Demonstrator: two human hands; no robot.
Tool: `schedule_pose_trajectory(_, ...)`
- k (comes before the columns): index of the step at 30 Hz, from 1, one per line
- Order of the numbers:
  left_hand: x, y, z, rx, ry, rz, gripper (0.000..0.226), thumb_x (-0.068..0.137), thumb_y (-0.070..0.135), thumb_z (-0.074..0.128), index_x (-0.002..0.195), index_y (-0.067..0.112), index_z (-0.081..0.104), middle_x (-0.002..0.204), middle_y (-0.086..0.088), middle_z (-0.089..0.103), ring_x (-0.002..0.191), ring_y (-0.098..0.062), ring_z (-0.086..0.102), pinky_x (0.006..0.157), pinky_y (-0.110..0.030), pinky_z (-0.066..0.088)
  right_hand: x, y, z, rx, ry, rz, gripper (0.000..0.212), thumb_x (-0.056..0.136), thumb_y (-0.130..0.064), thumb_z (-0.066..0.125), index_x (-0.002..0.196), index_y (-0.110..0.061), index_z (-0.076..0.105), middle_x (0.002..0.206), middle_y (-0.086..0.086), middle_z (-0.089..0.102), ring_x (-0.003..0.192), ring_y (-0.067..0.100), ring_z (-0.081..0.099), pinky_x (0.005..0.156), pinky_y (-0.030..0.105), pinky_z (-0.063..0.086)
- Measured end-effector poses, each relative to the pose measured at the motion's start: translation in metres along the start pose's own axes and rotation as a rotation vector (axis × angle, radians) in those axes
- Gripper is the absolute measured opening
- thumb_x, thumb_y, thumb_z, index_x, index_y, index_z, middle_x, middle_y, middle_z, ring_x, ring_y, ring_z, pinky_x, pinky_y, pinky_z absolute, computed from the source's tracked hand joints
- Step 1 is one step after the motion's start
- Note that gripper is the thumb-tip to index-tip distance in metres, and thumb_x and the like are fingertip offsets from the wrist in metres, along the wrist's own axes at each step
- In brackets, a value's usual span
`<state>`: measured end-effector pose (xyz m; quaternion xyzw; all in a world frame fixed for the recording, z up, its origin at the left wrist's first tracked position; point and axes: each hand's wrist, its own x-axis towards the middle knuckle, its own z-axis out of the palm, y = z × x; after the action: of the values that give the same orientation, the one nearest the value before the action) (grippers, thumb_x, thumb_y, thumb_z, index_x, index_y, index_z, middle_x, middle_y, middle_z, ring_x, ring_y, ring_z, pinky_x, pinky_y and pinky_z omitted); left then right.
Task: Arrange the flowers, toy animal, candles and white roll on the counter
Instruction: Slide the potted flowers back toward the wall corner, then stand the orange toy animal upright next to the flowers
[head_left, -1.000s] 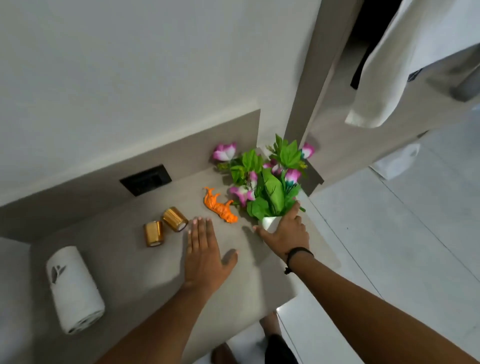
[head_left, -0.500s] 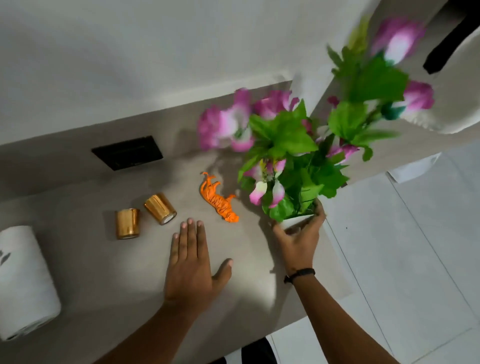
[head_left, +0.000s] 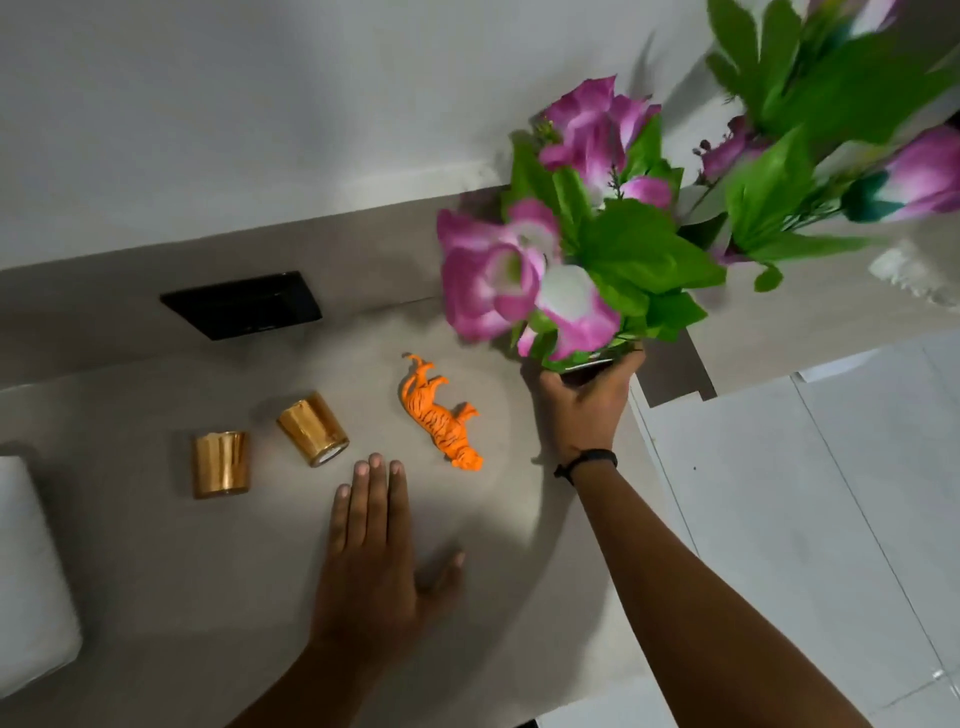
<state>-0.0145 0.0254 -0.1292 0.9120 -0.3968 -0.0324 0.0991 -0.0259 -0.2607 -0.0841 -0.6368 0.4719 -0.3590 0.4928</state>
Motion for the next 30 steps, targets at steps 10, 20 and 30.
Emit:
schedule_pose_trajectory(10, 0.000, 0.002, -0.008, 0.016, -0.051, -0.013, 0.117, 0.092, 0.075, 0.053, 0.173, 0.001, 0.013, 0.182, -0.022, 0.012, 0.171, -0.038, 0.009, 0.137, -0.057, 0.016, -0.088, 0.017, -0.007, -0.076, -0.019, 0.007, 0.092, 0.080, -0.038, 0.091, 0.153, -0.014, 0.042, 0.146, 0.013, 0.055, 0.137, 0.031, 0.057, 0.118, 0.054, 0.048)
schedule_pose_trajectory(20, 0.001, 0.003, -0.014, 0.026, -0.099, -0.020, 0.111, 0.098, 0.080, 0.034, 0.173, 0.002, 0.011, 0.183, -0.021, 0.013, 0.171, -0.036, 0.013, 0.136, -0.055, 0.020, -0.133, 0.015, 0.013, -0.355, -0.295, -0.240, 0.028, 0.091, -0.018, 0.081, 0.118, -0.017, 0.074, 0.116, 0.000, 0.073, 0.107, 0.018, 0.068, 0.093, 0.034, 0.057)
schedule_pose_trajectory(30, 0.006, 0.004, -0.019, 0.049, -0.120, -0.032, 0.116, 0.094, 0.087, 0.038, 0.166, -0.003, 0.033, 0.174, -0.025, 0.035, 0.161, -0.042, 0.038, 0.127, -0.053, 0.025, -0.102, -0.018, 0.054, 0.038, -0.084, 0.155, 0.021, 0.090, -0.021, 0.086, 0.109, -0.013, 0.082, 0.090, -0.007, 0.081, 0.079, 0.003, 0.072, 0.080, 0.021, 0.059)
